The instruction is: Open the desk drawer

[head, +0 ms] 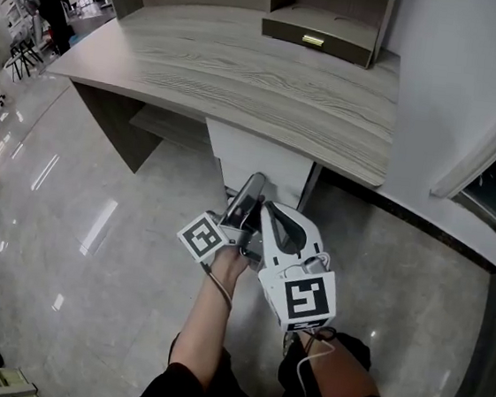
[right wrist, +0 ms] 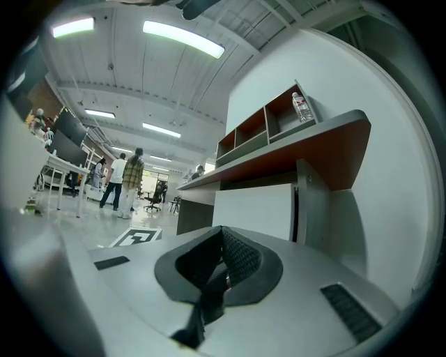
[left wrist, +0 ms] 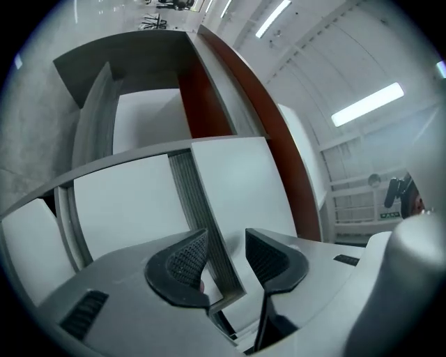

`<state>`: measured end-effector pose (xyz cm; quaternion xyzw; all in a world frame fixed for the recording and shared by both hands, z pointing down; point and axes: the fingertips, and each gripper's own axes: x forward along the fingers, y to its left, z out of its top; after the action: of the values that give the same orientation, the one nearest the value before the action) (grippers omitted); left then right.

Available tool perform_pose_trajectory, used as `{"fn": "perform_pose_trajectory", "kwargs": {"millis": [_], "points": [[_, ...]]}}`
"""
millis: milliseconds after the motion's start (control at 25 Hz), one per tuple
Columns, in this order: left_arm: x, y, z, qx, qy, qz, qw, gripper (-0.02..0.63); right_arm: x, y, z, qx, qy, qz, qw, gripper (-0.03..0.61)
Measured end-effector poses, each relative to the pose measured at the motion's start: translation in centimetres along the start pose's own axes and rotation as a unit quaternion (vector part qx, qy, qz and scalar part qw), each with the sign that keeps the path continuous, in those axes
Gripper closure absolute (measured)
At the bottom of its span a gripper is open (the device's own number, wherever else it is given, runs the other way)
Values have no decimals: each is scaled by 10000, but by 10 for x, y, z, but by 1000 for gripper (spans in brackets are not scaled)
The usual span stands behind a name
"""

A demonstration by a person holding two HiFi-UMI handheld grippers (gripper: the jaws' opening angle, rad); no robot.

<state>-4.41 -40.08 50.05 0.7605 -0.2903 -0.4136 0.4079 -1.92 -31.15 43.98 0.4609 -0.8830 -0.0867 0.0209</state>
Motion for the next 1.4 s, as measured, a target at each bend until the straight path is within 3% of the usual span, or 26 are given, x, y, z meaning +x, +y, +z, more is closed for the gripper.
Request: {"fn": "perform_pose_trajectory", "kwargs": {"millis": [400, 560, 680, 1040, 1400], "points": [[8, 1, 4, -462, -248, -638, 9966, 446, 7, 0, -2, 20, 29, 54, 10000, 572], [9, -3, 4, -178, -258, -1223, 9920, 440, 6, 4, -1, -71, 70, 100, 9999, 572], [11, -8, 12, -224, -423, -1539, 9869, 437, 5, 6, 0, -46, 84, 124, 9999, 572], [12, -6, 11, -288, -574, -1437, 9875, 459, 6, 12, 0, -90, 99, 175, 9998, 572], [9, -8, 6, -186, -463, -1361, 9894, 471, 4, 16, 2, -78, 83, 208, 9997, 572]]}}
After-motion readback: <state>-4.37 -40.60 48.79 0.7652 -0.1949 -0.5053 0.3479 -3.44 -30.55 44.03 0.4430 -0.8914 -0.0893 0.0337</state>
